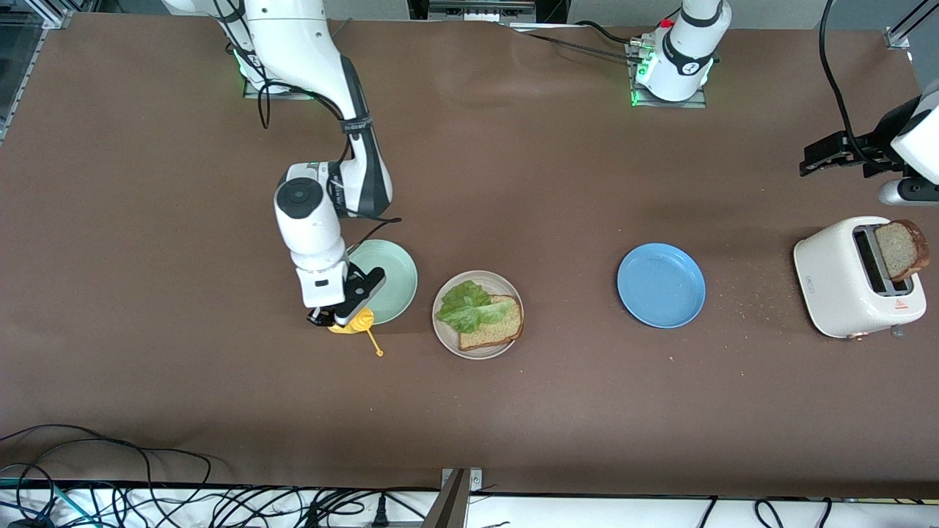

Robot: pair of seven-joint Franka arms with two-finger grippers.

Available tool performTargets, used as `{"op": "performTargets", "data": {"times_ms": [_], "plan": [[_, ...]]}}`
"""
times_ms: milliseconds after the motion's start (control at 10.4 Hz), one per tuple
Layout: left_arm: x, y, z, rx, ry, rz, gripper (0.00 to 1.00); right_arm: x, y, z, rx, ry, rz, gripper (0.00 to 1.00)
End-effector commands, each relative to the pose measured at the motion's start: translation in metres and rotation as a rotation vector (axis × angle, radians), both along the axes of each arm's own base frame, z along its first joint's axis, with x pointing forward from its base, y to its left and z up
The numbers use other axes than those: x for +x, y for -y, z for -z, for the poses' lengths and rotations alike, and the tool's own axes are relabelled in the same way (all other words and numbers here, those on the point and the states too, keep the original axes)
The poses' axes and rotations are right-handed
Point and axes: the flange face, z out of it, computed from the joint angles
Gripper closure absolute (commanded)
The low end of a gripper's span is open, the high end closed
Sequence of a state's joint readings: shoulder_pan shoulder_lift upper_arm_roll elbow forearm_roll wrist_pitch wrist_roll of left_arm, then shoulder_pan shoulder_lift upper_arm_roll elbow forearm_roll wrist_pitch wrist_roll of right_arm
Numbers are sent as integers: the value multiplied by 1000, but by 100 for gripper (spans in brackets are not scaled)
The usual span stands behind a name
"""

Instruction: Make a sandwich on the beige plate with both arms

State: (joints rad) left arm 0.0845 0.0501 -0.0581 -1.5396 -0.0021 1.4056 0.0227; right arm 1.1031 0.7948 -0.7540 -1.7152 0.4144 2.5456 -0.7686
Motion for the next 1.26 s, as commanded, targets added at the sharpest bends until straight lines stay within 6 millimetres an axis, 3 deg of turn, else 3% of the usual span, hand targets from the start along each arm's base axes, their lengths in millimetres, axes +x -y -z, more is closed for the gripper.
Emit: {"op": "performTargets", "data": {"times_ms": [0, 290, 483, 869, 1159], "plan": [[2, -2, -6, 15, 6, 20, 0, 10, -41, -13, -182, 17, 35, 100], [2, -2, -6, 15, 6, 19, 0, 5, -82, 1, -396, 1, 74, 100], [2, -4, -6, 15, 6, 16, 0, -1, -98, 2, -464, 30, 101, 100], [2, -5, -6, 15, 4, 14, 0, -37, -137, 11, -675, 97, -8, 100], [1, -7, -6, 15, 3, 11, 0, -65, -159, 30, -786, 103, -55, 100]]}}
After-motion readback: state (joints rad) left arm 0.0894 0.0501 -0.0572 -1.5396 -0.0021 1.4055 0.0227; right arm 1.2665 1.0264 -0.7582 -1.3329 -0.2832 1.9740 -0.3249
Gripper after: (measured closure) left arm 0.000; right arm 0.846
